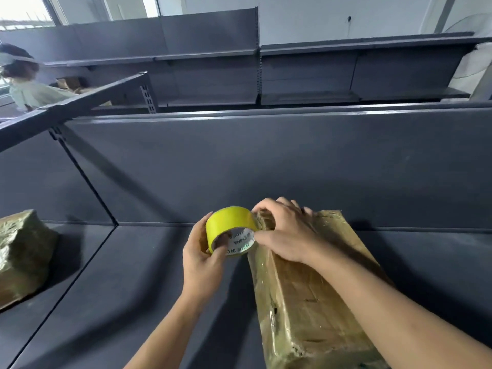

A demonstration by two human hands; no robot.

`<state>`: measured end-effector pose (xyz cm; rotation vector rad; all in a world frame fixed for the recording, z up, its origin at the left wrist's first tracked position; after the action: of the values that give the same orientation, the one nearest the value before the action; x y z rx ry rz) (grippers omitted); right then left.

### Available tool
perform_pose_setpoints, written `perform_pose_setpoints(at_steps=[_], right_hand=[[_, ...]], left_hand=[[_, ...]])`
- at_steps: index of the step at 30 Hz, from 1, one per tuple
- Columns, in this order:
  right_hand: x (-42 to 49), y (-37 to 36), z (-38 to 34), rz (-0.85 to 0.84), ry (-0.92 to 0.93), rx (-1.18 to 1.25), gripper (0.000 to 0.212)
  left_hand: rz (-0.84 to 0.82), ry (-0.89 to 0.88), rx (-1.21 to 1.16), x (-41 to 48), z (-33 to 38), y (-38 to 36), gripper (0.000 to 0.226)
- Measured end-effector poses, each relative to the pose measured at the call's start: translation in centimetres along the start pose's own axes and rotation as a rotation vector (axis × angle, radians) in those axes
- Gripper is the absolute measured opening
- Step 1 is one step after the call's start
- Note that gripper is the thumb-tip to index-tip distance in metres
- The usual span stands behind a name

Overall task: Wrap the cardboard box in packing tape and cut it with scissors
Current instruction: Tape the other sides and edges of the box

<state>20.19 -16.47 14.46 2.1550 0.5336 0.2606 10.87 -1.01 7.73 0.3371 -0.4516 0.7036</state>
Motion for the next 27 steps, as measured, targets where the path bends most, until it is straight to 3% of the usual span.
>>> perform_pose_setpoints(at_steps=[3, 7, 9, 12, 14, 17, 20, 22, 24, 27], right_hand=[[0.7, 1.9, 0.9, 0.081, -0.022, 0.361, 0.052], [0.4, 3.2, 2.3, 0.080, 0.020, 0.835, 0.053], [-0.5, 3.6, 3.3, 0.062, 0.011, 0.889, 0.052], [-1.9, 4.7, 5.7, -0.075, -0.058, 0.687, 0.027], [-2.5, 6.1, 7.3, -0.175, -0.179, 0.391, 0.047], [-3.6, 7.3, 8.4, -0.219, -0.284, 0.131, 0.038], [-4.6, 8.0, 9.2, -0.214, -0.283, -0.052, 0.087], [-4.5, 8.4, 9.8, -0.192, -0.333, -0.145, 0.106], [-4.2, 8.4, 10.4, -0.174, -0.358, -0.163, 0.119], [-3.9, 8.0, 10.6, -0.159, -0.375, -0.174, 0.113]], left_hand=[[0.045, -0.035, -0.087, 2.7, 2.9, -1.0, 0.027], [-0.110, -0.139, -0.089, 6.5, 6.3, -3.4, 0.015], [-0.178, -0.201, -0.068, 7.2, 7.3, -5.1, 0.016], [-0.237, -0.285, -0.047, 6.7, 8.3, -7.4, 0.031], [-0.294, -0.331, 0.010, 6.0, 8.8, -8.7, 0.043], [-0.352, -0.416, 0.136, 5.2, 9.7, -10.3, 0.058], [-0.439, -0.477, 0.202, 4.6, 10.3, -11.9, 0.067], [-0.475, -0.474, 0.232, 4.4, 10.6, -12.9, 0.071], [-0.498, -0.447, 0.246, 4.4, 10.9, -13.5, 0.075], [-0.495, -0.431, 0.242, 4.7, 11.0, -13.4, 0.073]])
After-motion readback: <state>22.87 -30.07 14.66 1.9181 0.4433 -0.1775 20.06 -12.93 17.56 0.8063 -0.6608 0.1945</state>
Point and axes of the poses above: each hand's wrist, its own x-axis towards the middle knuckle, its own y-axis out of the back of the hand, z = x × y, the point moved 3 cm from there along x, towards the middle knuckle, and after that the axes turned 7 degrees about -y, right-handed, at the moved point
